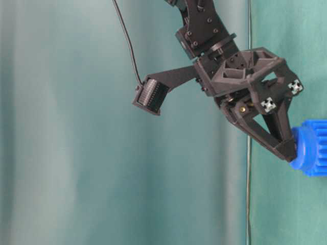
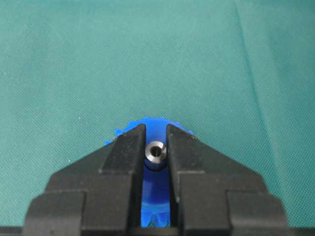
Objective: Insert the shaft placed at a random location into the center hole of the small gear at another random location.
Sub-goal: 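Align the held shaft above the gear's center hole and lower it in, then open the right gripper and raise it away from the gear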
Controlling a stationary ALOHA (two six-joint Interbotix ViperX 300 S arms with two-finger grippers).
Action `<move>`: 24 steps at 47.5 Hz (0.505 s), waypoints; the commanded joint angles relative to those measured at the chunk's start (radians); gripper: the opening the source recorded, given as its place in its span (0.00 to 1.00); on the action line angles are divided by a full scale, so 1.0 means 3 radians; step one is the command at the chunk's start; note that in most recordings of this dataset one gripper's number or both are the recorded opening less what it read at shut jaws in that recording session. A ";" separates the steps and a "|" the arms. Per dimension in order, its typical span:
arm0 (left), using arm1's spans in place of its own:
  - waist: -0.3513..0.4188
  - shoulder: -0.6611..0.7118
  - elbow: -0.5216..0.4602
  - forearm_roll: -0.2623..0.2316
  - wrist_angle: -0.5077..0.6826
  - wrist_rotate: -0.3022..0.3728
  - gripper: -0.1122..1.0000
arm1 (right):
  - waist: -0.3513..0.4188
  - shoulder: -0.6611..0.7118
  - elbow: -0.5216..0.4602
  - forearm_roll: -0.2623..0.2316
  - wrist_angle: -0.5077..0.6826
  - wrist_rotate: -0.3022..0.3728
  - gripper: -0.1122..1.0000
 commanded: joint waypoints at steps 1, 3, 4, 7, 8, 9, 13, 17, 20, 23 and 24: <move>0.0010 0.0026 -0.0072 0.0010 -0.0020 0.0005 0.10 | 0.0000 -0.0051 -0.0041 0.0010 -0.0041 -0.0015 0.22; 0.0010 0.0026 -0.0072 0.0010 -0.0020 0.0005 0.10 | 0.0005 -0.0056 -0.0036 0.0010 -0.0041 -0.0015 0.22; 0.0010 0.0026 -0.0072 0.0010 -0.0020 0.0005 0.10 | 0.0000 -0.0056 -0.0041 0.0010 -0.0046 -0.0015 0.22; 0.0010 0.0026 -0.0066 0.0010 -0.0020 0.0000 0.10 | 0.0000 -0.0051 -0.0036 0.0010 -0.0056 -0.0015 0.22; 0.0010 0.0026 -0.0066 0.0010 -0.0020 0.0005 0.10 | 0.0000 -0.0056 -0.0041 0.0010 -0.0056 -0.0015 0.22; 0.0010 0.0020 -0.0072 0.0010 -0.0020 0.0000 0.10 | 0.0000 -0.0056 -0.0041 0.0010 -0.0056 -0.0015 0.22; 0.0010 0.0026 -0.0072 0.0010 -0.0020 0.0000 0.10 | 0.0000 -0.0051 -0.0046 0.0010 -0.0056 -0.0015 0.22; 0.0010 0.0020 -0.0072 0.0010 -0.0020 0.0000 0.10 | 0.0005 -0.0056 -0.0046 0.0015 -0.0056 -0.0015 0.25; 0.0010 0.0026 -0.0072 0.0010 -0.0015 0.0000 0.10 | 0.0000 -0.0056 -0.0046 0.0015 -0.0056 -0.0015 0.38; 0.0010 0.0026 -0.0072 0.0010 -0.0020 0.0000 0.10 | 0.0000 -0.0056 -0.0046 0.0015 -0.0061 -0.0015 0.56; 0.0010 0.0026 -0.0072 0.0010 -0.0020 0.0000 0.10 | 0.0000 -0.0056 -0.0051 0.0015 -0.0061 -0.0015 0.62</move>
